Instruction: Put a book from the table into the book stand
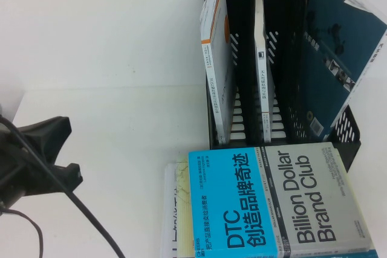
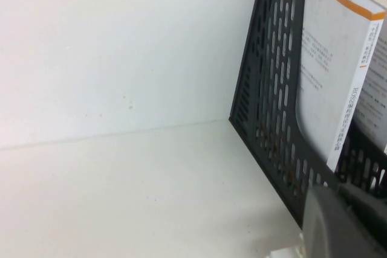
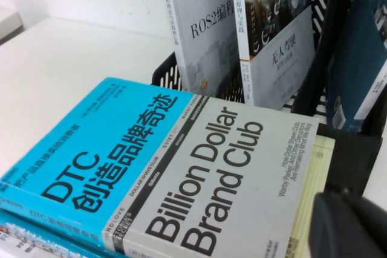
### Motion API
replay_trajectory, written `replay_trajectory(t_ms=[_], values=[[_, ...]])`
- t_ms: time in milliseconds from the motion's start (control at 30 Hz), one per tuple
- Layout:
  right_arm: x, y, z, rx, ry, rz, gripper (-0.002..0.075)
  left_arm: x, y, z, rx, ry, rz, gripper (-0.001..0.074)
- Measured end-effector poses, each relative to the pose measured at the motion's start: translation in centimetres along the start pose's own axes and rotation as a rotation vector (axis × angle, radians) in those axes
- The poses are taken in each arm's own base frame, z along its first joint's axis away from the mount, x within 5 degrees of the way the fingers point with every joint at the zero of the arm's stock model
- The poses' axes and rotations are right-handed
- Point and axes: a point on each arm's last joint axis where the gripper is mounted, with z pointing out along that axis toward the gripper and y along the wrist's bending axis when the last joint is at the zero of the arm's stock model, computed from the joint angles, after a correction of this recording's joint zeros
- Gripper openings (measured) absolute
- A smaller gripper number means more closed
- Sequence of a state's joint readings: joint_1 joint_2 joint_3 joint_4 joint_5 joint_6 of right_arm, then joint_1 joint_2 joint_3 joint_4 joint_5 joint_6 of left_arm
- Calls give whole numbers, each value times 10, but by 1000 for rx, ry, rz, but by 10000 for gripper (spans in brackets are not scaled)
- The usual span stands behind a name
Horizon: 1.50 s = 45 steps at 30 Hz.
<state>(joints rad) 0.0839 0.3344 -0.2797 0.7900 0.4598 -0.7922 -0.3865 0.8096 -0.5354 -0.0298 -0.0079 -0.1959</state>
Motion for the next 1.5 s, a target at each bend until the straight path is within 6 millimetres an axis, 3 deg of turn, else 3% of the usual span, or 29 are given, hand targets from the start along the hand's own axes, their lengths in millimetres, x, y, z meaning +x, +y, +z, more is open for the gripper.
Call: replay_trajectory(t_ms=[600, 800, 1067, 1233, 1500], values=[[1, 0, 0, -5, 6, -2, 6, 11, 2, -6, -9, 44, 0, -2], [1, 1, 0, -9, 9, -2, 6, 41, 14, -28, -32, -26, -12, -2], [1, 1, 0, -11, 12, -2, 6, 107, 42, -61, -156, -242, -23, -2], [1, 1, 0, -11, 12, -2, 6, 111, 52, -77, -305, -316, -27, -2], [1, 1, 0, -11, 12, -2, 6, 131, 56, -93, -432, -220, -77, -2]])
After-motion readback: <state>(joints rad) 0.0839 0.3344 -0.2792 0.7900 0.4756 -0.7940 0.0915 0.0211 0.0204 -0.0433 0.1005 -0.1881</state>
